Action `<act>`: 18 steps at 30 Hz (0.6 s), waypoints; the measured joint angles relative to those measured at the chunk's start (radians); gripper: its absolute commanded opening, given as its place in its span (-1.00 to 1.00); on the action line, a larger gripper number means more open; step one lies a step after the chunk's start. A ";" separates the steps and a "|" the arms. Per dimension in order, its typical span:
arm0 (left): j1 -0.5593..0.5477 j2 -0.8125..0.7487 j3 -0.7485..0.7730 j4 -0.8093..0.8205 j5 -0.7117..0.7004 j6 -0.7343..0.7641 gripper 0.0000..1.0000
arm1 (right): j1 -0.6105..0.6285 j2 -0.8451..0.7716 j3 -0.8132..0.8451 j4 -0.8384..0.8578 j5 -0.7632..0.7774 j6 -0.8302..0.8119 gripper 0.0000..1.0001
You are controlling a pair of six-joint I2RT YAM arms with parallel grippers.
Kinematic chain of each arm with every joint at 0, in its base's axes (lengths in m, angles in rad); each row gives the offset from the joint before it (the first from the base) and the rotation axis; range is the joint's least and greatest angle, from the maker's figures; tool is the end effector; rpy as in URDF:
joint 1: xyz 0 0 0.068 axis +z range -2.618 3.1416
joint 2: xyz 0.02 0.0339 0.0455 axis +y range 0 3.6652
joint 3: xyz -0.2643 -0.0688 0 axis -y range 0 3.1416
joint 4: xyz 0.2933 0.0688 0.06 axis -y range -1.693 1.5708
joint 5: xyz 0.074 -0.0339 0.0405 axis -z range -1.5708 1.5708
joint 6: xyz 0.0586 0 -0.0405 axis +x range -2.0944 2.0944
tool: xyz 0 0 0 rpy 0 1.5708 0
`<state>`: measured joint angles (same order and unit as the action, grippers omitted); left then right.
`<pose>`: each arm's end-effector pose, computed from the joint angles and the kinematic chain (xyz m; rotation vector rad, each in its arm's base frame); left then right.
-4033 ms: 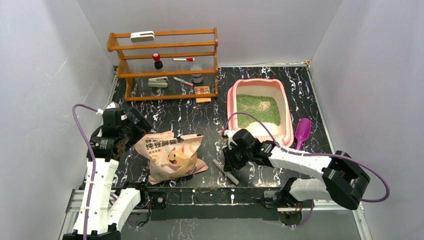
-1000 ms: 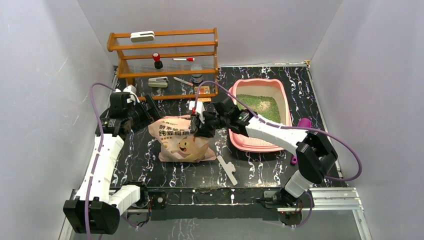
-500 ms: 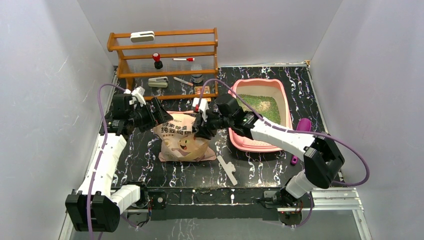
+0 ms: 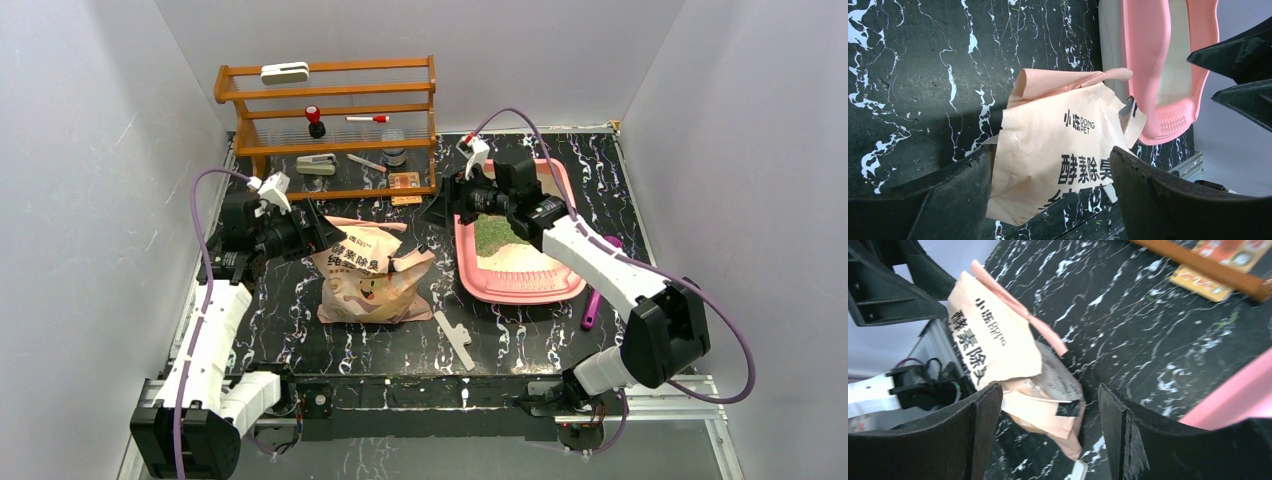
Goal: Fill the litter box with clean litter
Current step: Open the cat litter bag at the center of the board.
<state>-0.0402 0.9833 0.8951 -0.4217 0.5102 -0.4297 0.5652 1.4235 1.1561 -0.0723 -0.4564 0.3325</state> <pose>0.2788 -0.0399 0.3063 -0.0907 2.1092 -0.8142 0.3234 0.2357 0.3131 -0.5549 1.9361 1.0257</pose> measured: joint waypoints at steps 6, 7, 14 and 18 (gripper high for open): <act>0.000 -0.039 -0.015 0.003 0.002 0.001 0.54 | 0.014 0.102 0.026 0.015 -0.116 0.076 0.64; 0.000 -0.041 -0.016 0.002 0.004 0.003 0.54 | 0.018 0.137 0.048 0.016 -0.138 0.079 0.65; 0.000 -0.041 -0.016 -0.023 0.008 0.028 0.54 | 0.031 0.324 0.180 -0.021 -0.142 0.020 0.70; 0.000 -0.041 -0.016 -0.047 0.008 0.041 0.54 | 0.037 0.370 0.197 -0.007 -0.228 0.006 0.65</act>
<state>-0.0406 0.9421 0.8791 -0.4683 0.5179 -0.3889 0.6022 1.7935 1.3529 -0.0795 -0.6846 0.3382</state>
